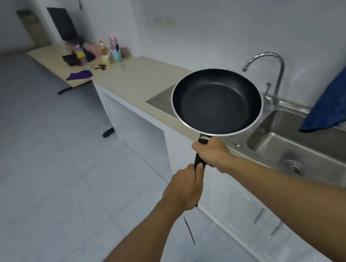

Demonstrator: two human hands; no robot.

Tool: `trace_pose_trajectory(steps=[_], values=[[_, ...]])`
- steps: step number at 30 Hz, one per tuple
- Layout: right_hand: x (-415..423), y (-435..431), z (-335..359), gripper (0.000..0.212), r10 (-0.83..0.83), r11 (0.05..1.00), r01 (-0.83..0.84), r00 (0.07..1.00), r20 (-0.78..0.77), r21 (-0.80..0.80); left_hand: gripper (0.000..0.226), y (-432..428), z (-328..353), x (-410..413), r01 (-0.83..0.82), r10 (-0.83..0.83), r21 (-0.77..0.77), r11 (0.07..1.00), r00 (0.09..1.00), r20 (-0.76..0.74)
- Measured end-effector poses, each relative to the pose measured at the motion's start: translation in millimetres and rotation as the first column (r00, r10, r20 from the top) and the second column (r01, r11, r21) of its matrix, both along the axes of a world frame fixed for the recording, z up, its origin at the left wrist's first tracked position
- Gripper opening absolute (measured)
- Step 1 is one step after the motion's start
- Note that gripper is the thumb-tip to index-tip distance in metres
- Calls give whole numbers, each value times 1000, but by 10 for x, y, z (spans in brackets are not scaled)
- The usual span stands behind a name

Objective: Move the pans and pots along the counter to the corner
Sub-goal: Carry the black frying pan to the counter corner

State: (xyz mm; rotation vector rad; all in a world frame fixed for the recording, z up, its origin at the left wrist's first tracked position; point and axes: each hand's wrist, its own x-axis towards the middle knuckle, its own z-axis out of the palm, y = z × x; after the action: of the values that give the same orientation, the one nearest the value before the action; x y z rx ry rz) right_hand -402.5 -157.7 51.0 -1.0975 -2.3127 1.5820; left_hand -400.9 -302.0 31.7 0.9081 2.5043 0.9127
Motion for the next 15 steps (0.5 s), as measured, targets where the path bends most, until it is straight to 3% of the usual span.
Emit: trace_pose_trajectory(steps=[15], values=[[-2570,224,-227,22,213,977,-210,974,76,-41,46,230,-45,-2257,-145,150,-61,987,985,85]])
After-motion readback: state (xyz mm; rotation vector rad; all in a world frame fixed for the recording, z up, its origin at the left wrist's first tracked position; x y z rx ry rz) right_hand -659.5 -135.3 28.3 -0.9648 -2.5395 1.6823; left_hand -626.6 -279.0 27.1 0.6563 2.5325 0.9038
